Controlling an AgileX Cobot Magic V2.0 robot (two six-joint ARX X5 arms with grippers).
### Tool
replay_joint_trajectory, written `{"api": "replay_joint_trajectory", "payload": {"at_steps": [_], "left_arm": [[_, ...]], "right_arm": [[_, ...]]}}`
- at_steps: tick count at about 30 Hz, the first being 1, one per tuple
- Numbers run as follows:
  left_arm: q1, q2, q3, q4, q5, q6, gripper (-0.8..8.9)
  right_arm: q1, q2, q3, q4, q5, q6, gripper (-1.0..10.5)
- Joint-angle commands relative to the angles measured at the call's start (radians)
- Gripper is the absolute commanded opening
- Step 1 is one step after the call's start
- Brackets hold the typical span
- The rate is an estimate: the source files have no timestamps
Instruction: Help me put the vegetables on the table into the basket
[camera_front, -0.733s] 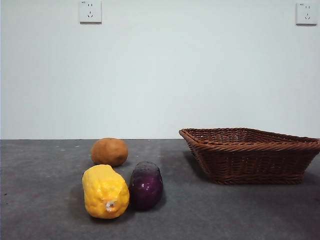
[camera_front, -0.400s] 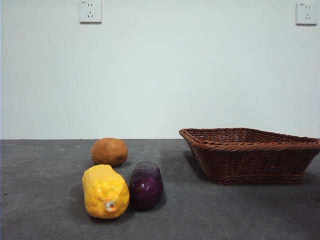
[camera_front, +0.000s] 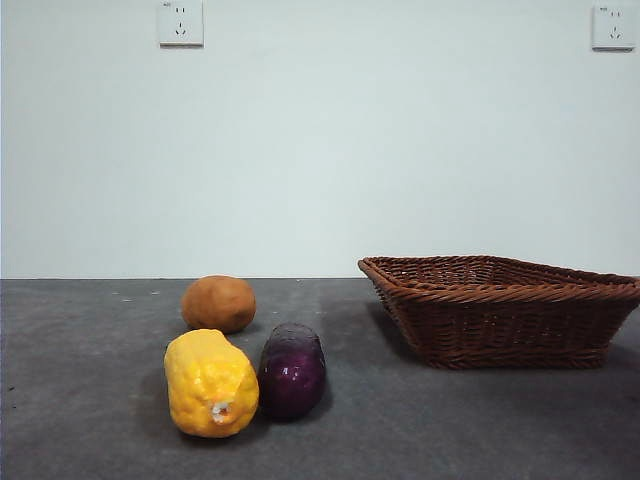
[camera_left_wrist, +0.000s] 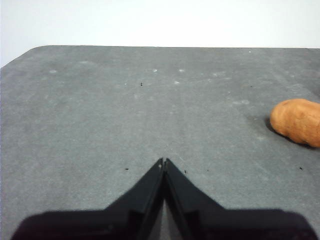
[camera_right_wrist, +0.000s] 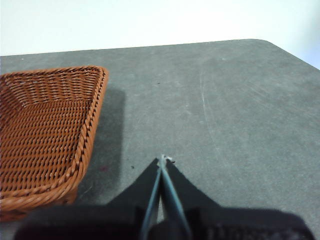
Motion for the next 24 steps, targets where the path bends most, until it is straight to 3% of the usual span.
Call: {"api": "replay_joint_trajectory", "payload": {"at_steps": [1,6,11,17,24], "left_arm": [[0.003,0.000,-0.011,0.008,0.003,-0.012,-0.03],[0.003,0.000,-0.011,0.008,0.003,-0.011,-0.03],[0.003,0.000,-0.011,0.008,0.003,-0.011,-0.03],[0.003,0.000,-0.011,0.010,0.003,-0.013,-0.03],[0.003,0.003,-0.009,0.093,0.038,-0.037,-0.04]], "right_arm": [[-0.001,-0.002,-0.009,0.002,-0.017,0.000,0.0],[-0.001,-0.002,-0.009,0.003,-0.047,0.011,0.0],[-0.001,-0.002,-0.009,0.003,-0.046,0.132,0.0],[-0.001,0.000,-0.009,0.003,-0.055,0.193,0.0],[-0.001,0.000,-0.001,0.004,-0.068,0.211,0.0]]}}
